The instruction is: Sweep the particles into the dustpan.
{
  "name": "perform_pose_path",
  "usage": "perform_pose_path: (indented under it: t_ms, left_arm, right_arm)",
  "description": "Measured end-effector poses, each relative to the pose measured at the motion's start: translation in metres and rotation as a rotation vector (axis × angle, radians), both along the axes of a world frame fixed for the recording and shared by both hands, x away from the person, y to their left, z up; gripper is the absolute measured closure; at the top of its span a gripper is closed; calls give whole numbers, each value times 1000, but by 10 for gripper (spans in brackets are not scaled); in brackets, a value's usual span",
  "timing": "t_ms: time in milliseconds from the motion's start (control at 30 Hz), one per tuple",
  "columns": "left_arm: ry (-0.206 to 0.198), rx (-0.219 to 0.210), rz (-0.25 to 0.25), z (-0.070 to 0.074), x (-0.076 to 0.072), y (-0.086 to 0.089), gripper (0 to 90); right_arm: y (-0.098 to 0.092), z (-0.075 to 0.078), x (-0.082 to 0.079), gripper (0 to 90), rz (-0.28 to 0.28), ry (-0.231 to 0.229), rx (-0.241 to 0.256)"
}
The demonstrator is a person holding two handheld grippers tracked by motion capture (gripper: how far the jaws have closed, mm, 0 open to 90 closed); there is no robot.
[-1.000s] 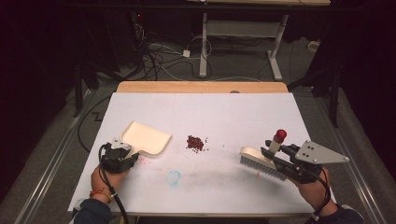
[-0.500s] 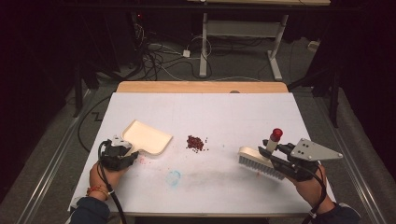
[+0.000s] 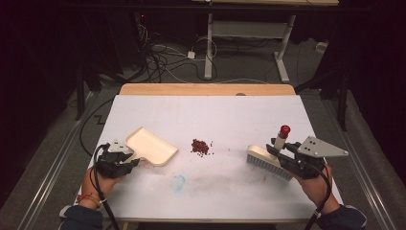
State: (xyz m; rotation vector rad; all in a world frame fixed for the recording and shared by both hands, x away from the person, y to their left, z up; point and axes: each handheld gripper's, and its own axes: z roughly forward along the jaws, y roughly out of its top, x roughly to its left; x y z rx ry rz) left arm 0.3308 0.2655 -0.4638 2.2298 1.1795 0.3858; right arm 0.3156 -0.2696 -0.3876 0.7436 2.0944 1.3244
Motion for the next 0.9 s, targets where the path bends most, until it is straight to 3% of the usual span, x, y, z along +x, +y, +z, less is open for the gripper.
perform_pose_path:
  t_ms: [167,400,600,900]
  left_arm:
    - [23,18,-65,0,-9,-6,635]
    - [9,64,-113,6,-16,-12,634]
    - [13,69,-160,6,-21,-21,633]
    - [22,65,-196,5,-21,-30,633]
  right_arm:
    - [0,-1,10,701,-46,0,16]
    - [6,4,31,701,-78,-16,35]
    - [24,9,57,701,-85,-15,46]
    - [51,12,89,700,-92,-6,21]
